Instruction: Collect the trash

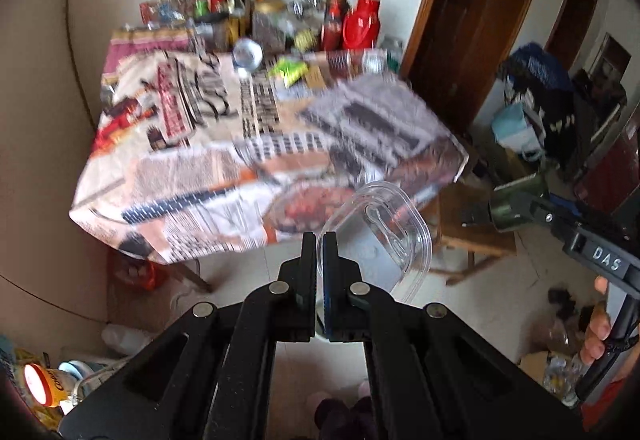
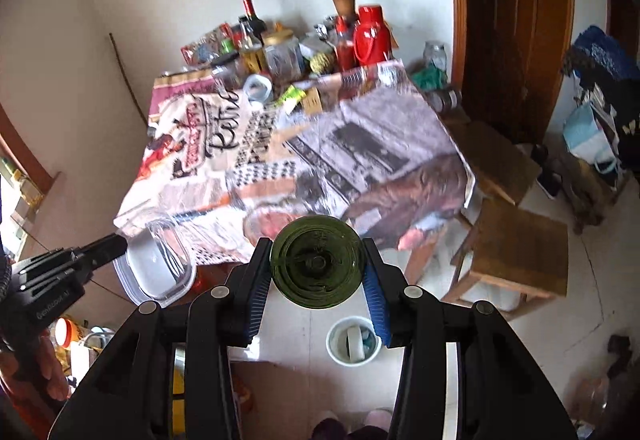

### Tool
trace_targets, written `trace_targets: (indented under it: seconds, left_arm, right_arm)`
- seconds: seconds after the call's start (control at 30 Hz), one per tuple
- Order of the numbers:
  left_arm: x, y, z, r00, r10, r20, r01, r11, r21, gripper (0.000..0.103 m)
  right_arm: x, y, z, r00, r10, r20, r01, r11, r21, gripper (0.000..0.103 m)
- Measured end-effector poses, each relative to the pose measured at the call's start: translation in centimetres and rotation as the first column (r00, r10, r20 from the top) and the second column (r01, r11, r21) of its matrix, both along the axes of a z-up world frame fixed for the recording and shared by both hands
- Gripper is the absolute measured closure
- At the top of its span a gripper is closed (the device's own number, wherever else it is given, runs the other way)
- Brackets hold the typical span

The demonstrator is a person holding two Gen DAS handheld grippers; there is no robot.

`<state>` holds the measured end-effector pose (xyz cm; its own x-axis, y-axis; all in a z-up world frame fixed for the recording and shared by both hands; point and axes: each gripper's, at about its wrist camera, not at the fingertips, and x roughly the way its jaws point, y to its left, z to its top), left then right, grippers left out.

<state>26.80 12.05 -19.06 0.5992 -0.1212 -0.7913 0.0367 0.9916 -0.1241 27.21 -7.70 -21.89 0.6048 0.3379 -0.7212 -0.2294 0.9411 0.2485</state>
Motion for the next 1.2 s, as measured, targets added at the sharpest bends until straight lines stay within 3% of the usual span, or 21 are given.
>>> trace_targets:
  seconds: [0.23, 0.47, 0.9, 1.03, 1.17, 1.2]
  left_arm:
    - [2.0, -2.6, -9.6, 0.992, -0.031, -0.123, 0.032, 0.999, 0.009, 0.102]
    - [4.2, -4.8, -20.3, 0.968, -0.008, -0.251, 0.007, 1.000, -0.004, 0.102]
    - [6.9, -6.5, -39.3, 0.919, 0.057, -0.389, -0.043, 0.998, 0.043, 0.102]
    - [7.1, -6.4, -44.0, 0.897, 0.085, -0.433, -0.071, 0.996, 0.048, 0.102]
    - [7.5, -6.8, -46.7, 0.887, 0.086, -0.454, -0.083, 0.996, 0.028, 0.102]
    - [7.6, -7.1, -47.2, 0.887, 0.086, -0.454, -0.081, 0.996, 0.032, 0.102]
  right_arm:
    - [1.4, -1.0, -7.0, 0.996, -0.002, -0.088, 0.000, 1.000, -0.019, 0.063]
    - [4.3, -1.9, -17.5, 0.976, 0.038, -0.215, -0.049, 0.998, -0.045, 0.063]
    - [8.2, -1.6, -34.0, 0.928, 0.143, -0.345, -0.161, 0.987, -0.023, 0.063]
    - [8.8, -1.0, -37.6, 0.915, 0.181, -0.361, -0.200, 0.980, -0.017, 0.063]
    - [9.4, -0.8, -40.4, 0.890, 0.226, -0.397, -0.224, 0.973, 0.053, 0.061]
    - [9.6, -0.9, -41.0, 0.882, 0.226, -0.414, -0.220, 0.973, 0.064, 0.056]
